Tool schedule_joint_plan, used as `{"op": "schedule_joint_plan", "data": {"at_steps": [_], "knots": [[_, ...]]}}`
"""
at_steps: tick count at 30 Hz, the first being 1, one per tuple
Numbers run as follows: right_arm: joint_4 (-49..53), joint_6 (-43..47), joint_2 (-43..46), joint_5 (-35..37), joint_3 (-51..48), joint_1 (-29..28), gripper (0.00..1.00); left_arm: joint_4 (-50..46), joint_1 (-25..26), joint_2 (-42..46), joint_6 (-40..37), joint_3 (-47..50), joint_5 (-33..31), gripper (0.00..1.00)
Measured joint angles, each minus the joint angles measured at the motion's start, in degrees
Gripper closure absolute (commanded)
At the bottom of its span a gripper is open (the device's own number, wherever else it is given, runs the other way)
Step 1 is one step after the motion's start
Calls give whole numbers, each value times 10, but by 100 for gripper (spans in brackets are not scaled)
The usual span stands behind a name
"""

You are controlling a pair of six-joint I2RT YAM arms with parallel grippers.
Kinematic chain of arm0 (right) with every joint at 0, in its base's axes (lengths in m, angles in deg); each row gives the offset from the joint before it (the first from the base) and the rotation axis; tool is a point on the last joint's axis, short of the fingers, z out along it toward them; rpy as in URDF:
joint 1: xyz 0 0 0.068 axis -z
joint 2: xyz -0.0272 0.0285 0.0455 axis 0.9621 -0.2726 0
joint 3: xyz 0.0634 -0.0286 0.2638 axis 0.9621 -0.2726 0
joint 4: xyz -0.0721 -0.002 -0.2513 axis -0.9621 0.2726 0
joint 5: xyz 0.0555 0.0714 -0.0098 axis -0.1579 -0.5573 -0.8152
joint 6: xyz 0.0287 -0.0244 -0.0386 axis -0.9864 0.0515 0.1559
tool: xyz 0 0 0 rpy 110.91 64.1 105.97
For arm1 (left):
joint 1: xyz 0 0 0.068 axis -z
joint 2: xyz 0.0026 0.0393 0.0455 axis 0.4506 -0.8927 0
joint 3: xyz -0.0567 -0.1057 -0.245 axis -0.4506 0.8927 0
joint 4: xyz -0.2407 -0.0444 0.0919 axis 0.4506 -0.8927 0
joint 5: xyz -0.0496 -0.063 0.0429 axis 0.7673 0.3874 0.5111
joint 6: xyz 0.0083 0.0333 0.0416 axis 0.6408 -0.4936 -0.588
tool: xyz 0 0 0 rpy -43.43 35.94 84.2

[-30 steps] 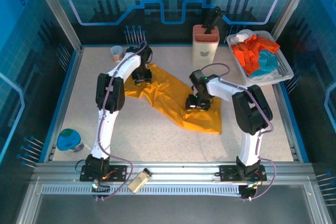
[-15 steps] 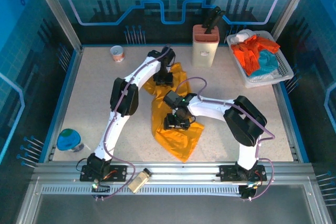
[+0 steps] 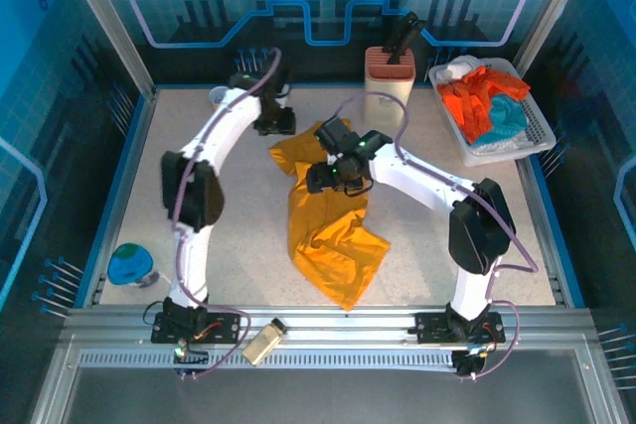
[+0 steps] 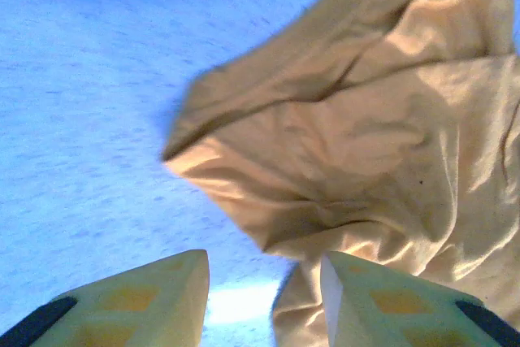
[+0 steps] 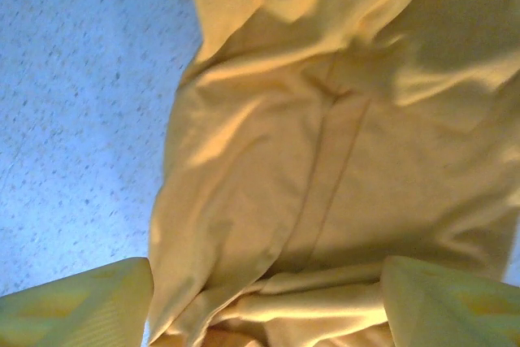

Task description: Fold and stack the t-shirts

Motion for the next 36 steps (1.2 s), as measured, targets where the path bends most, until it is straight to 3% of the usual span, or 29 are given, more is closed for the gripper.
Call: {"op": "schedule_joint_plan", "data": {"at_steps": [6,11,15,23,31,36], "knots": [[-2,49,-90,4,76,52,25,74,-7,202,23,264,-9,57],[12,80,-221,26,202,70,27,118,5,301,64,457,-1,57],[28,95,-309,34,294,81,27,132,30,380,95,560,0,56],[73,101,-417,40,440,100,28,165,68,503,165,678,21,55],[78,97,-494,24,575,128,28,198,121,527,224,728,46,55],[-22,38,-499,-92,560,182,25,244,176,508,270,747,60,55]]}}
